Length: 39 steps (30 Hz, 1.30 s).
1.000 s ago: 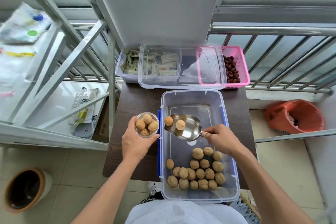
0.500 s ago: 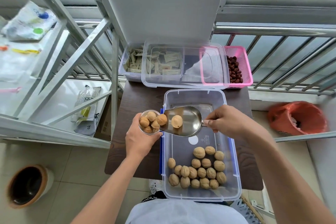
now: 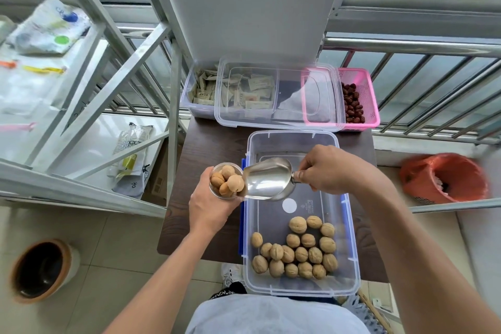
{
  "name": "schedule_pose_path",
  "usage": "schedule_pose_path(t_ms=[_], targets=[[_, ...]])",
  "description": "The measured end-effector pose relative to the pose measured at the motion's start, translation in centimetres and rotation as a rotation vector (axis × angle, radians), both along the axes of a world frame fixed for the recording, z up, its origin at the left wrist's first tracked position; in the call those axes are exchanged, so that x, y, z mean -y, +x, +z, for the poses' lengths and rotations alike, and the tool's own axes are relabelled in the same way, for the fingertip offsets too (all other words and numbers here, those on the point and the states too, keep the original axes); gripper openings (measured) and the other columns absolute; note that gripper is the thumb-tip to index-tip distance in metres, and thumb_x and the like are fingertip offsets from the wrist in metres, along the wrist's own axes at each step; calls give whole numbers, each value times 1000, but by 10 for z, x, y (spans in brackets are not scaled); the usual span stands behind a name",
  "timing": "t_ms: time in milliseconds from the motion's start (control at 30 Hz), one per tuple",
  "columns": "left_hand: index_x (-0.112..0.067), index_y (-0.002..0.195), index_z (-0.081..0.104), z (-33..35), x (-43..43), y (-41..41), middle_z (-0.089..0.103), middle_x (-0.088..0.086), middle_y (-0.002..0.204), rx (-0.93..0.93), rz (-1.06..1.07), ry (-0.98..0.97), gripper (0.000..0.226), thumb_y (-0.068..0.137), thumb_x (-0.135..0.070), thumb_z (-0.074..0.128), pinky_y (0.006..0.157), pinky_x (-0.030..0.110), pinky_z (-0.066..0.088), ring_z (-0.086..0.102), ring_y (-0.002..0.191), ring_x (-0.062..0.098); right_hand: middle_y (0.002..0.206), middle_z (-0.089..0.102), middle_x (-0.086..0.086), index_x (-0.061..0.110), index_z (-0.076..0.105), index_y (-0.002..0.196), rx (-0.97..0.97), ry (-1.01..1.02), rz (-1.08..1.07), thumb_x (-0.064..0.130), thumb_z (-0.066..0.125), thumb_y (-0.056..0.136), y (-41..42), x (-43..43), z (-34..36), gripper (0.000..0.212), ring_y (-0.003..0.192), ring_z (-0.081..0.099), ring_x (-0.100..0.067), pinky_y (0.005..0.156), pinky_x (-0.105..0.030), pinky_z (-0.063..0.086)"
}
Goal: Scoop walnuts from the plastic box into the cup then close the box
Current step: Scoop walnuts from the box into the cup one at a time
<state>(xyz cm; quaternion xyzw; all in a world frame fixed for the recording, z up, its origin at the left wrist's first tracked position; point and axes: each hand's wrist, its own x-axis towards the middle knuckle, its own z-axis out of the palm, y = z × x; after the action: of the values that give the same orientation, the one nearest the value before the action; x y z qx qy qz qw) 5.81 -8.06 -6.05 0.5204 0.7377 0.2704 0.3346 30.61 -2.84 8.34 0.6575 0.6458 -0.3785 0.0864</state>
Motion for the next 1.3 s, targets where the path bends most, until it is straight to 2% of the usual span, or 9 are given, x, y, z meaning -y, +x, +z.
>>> schedule_pose_path(t_ms=[267, 367, 467, 667, 800, 900, 1000, 1167, 1300], targets=[[-41, 125, 51, -3, 0, -2, 67, -14, 105, -39, 4, -5, 86, 51, -46, 96, 86, 31, 49, 64, 100, 18, 69, 69, -8, 7, 68, 69, 29, 42, -28, 40, 63, 87, 3, 6, 6, 38, 75, 65, -30, 77, -41, 58], [-42, 123, 51, -2, 0, -2, 66, -16, 103, -31, 0, 8, 83, 52, -46, 95, 86, 30, 48, 63, 99, 16, 67, 69, -8, 5, 68, 68, 20, 16, -31, 39, 64, 89, 6, 7, 9, 40, 64, 58, -25, 67, -35, 52], [-44, 124, 50, -1, 1, -3, 66, -17, 106, -22, 1, 14, 84, 53, -47, 95, 90, 33, 50, 62, 100, 14, 53, 61, -2, 7, 64, 59, -24, 3, -50, 37, 64, 92, 11, 8, 14, 45, 52, 49, -17, 54, -27, 40], [-44, 117, 53, 3, 3, 0, 67, -20, 100, -27, -19, 38, 77, 53, -46, 95, 86, 33, 52, 65, 95, 11, 33, 49, 7, 17, 58, 48, -96, 26, -94, 36, 63, 94, 6, 8, 5, 50, 43, 44, -11, 49, -25, 35], [-49, 113, 53, 7, 4, 0, 66, -27, 97, -10, -43, 66, 73, 54, -42, 95, 84, 27, 49, 64, 93, 5, 45, 55, 4, 16, 59, 52, -138, 24, -94, 35, 61, 96, 2, 8, -1, 48, 41, 43, -9, 48, -25, 34], [-50, 113, 53, 8, 4, -3, 66, -26, 97, 9, -19, 63, 74, 53, -44, 95, 87, 28, 51, 64, 95, 5, 39, 51, 6, 14, 59, 53, -240, 39, -139, 34, 60, 97, 4, 7, -7, 48, 34, 38, -5, 49, -24, 33], [-50, 115, 52, 7, 4, -5, 67, -24, 99, 26, 4, 64, 77, 51, -45, 96, 91, 33, 54, 66, 97, 7, 50, 56, 6, 16, 59, 55, -425, 53, -213, 33, 59, 98, 2, 10, -22, 46, 48, 42, -12, 57, -28, 37], [-51, 116, 54, 7, 3, -4, 68, -25, 97, 47, -14, 51, 76, 53, -41, 95, 89, 34, 54, 66, 98, 8, 45, 52, 10, 16, 52, 55, -348, 52, -115, 34, 56, 99, -6, 19, -45, 48, 40, 36, -5, 50, -24, 34], [-53, 108, 52, 7, 2, -6, 66, -26, 95, 44, 9, 46, 74, 50, -46, 96, 87, 30, 52, 66, 96, 9, 56, 59, 3, 7, 64, 64, -455, 64, -245, 33, 57, 99, 2, 18, -50, 44, 52, 42, -14, 56, -28, 38]])
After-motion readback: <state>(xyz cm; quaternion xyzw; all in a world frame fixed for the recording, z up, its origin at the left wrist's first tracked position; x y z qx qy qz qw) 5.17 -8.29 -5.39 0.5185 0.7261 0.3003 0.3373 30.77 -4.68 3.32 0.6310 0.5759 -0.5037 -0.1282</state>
